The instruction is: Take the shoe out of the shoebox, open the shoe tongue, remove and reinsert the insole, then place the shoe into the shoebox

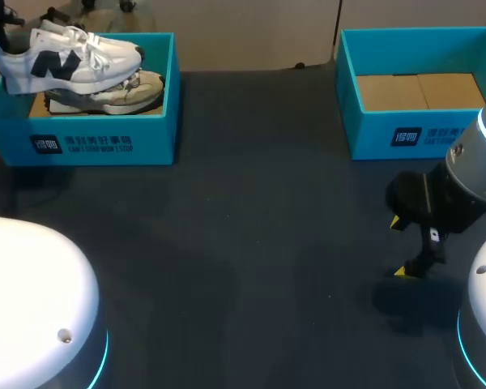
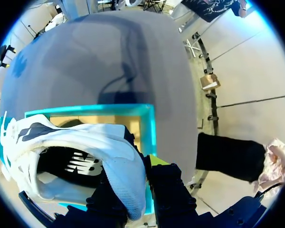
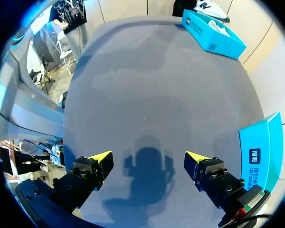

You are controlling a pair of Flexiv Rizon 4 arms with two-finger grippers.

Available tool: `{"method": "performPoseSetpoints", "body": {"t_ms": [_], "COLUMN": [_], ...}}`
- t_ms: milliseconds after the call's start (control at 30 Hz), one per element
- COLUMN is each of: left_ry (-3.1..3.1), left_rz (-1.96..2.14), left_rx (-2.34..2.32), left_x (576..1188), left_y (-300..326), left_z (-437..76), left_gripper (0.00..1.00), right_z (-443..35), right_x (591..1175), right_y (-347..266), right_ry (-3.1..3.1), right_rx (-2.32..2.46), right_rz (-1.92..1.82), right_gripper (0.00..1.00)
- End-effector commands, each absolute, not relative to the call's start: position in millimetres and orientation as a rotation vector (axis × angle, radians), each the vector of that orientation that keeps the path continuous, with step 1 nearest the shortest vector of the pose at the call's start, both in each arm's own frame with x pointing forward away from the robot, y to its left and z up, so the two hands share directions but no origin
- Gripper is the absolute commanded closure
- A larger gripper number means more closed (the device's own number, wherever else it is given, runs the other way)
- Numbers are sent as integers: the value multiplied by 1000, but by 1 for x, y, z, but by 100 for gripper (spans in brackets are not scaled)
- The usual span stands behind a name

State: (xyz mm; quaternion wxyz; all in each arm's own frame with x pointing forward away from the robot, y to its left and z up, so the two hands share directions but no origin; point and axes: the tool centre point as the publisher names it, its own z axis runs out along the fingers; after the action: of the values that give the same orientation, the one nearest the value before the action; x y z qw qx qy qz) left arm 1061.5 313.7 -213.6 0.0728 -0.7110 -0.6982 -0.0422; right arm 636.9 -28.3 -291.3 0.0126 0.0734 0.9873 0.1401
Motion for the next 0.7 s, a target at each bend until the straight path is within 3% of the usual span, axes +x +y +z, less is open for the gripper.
{"method": "performPoseSetpoints", "body": {"t_ms": [33,700], "left_ry": [-2096,-2027], "left_rz": [-140,-133], "left_rx": [-2128,-2244], "left_x": [1045,968], "left_y": [310,279], "left_z": [-197,-161], "left_gripper": [100,100], "right_z": [-293,-293], "right_x": [636,636], "right_y": [-28,-28], "right_ry": [3075,3075], "right_rx": [230,230], "right_rz": [434,434], "right_gripper": [0,0]}}
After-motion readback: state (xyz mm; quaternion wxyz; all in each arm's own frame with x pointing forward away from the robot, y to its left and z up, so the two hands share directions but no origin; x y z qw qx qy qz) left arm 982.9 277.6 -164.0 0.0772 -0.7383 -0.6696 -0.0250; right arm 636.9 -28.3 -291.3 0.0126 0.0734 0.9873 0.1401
